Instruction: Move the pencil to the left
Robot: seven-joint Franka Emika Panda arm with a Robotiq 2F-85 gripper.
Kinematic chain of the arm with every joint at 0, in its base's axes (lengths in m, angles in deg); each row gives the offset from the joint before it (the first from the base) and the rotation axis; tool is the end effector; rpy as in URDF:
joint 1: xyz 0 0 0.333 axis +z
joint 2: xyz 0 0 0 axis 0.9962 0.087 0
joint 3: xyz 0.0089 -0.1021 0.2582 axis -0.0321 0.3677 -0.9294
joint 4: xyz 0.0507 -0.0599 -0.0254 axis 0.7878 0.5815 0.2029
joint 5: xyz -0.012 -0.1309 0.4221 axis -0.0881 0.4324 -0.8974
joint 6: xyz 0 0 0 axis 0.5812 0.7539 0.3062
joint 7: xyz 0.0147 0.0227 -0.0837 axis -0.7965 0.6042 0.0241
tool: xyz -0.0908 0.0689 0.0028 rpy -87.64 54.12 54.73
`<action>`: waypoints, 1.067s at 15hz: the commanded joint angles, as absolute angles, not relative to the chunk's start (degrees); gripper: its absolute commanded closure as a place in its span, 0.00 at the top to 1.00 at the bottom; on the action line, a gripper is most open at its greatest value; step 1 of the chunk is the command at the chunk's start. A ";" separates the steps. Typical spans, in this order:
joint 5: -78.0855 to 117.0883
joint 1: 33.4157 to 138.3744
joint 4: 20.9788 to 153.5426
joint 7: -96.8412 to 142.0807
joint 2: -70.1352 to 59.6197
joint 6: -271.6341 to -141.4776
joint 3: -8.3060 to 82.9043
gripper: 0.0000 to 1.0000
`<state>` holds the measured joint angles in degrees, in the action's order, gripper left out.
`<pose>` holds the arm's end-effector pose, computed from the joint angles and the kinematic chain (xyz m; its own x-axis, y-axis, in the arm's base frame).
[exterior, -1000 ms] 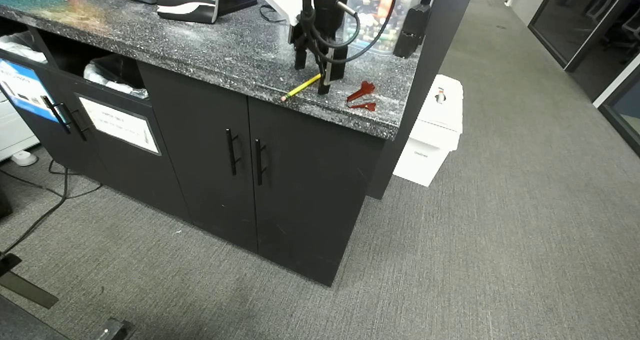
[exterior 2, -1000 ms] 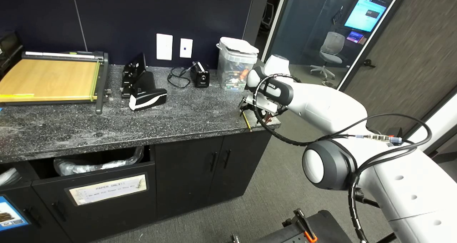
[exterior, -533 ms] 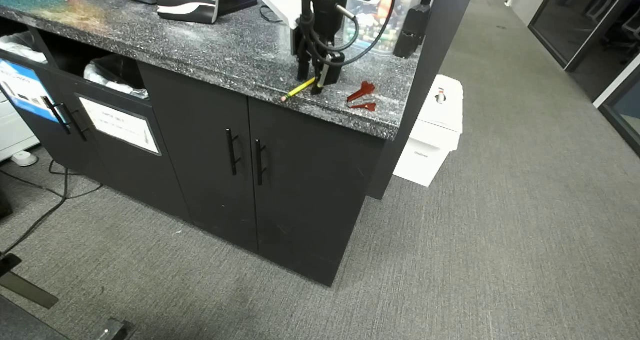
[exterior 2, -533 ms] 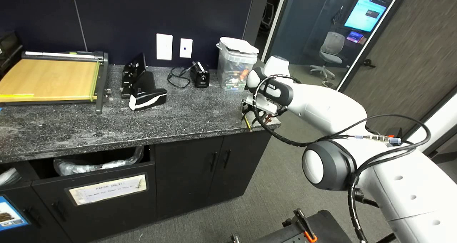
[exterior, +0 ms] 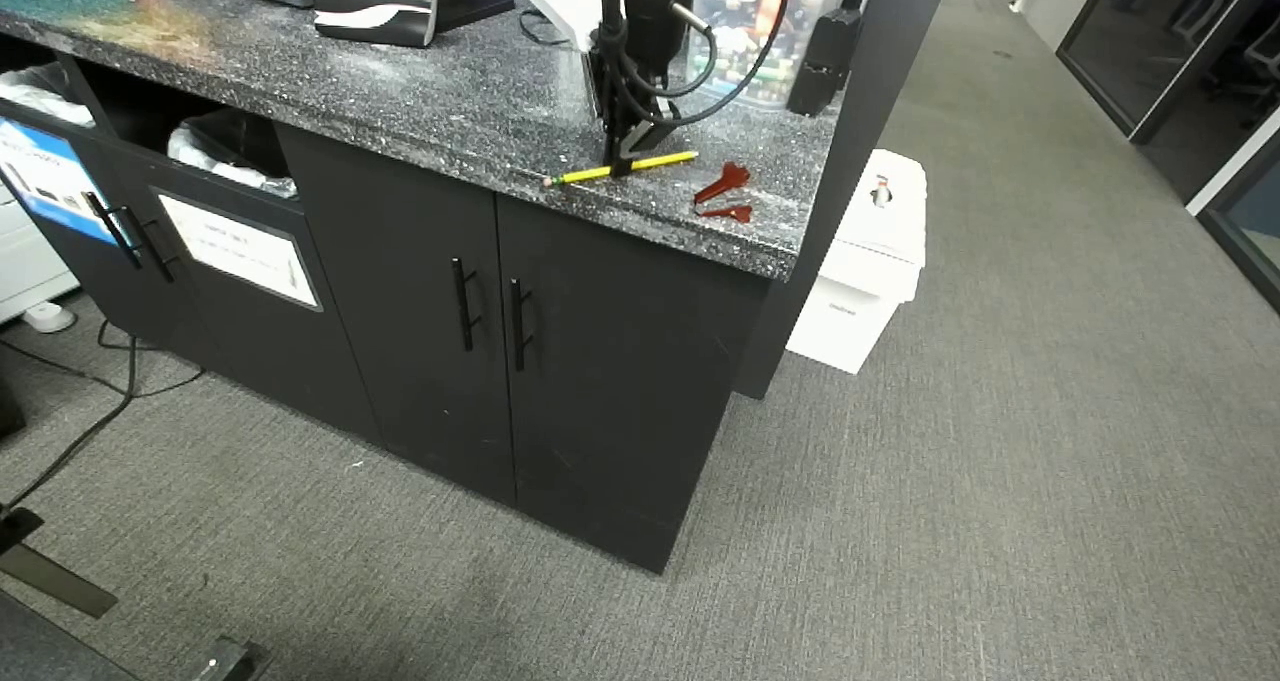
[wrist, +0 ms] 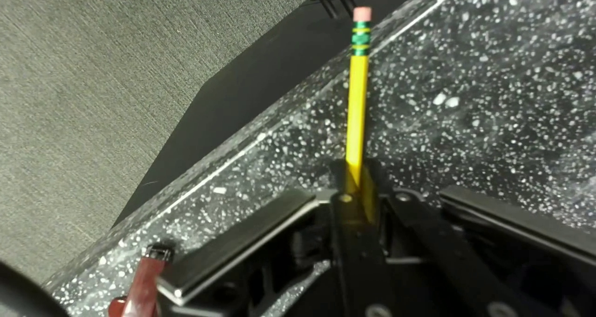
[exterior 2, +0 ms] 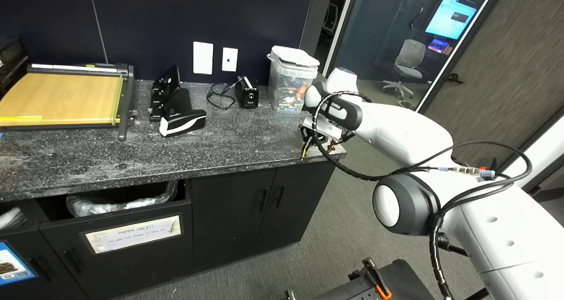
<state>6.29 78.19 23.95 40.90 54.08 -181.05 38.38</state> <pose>0.8190 -0.1146 0.1834 0.8298 -0.5570 0.0332 -0.5509 -0.8273 -0.1097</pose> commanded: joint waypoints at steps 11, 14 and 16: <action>5.72 81.38 21.00 40.05 50.83 -172.82 30.51 0.02; 6.17 84.32 21.60 39.79 49.86 -172.57 29.70 0.02; 6.39 85.67 21.89 38.99 49.76 -172.68 29.61 0.02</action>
<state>5.89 84.65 20.11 40.25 51.35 -174.09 30.56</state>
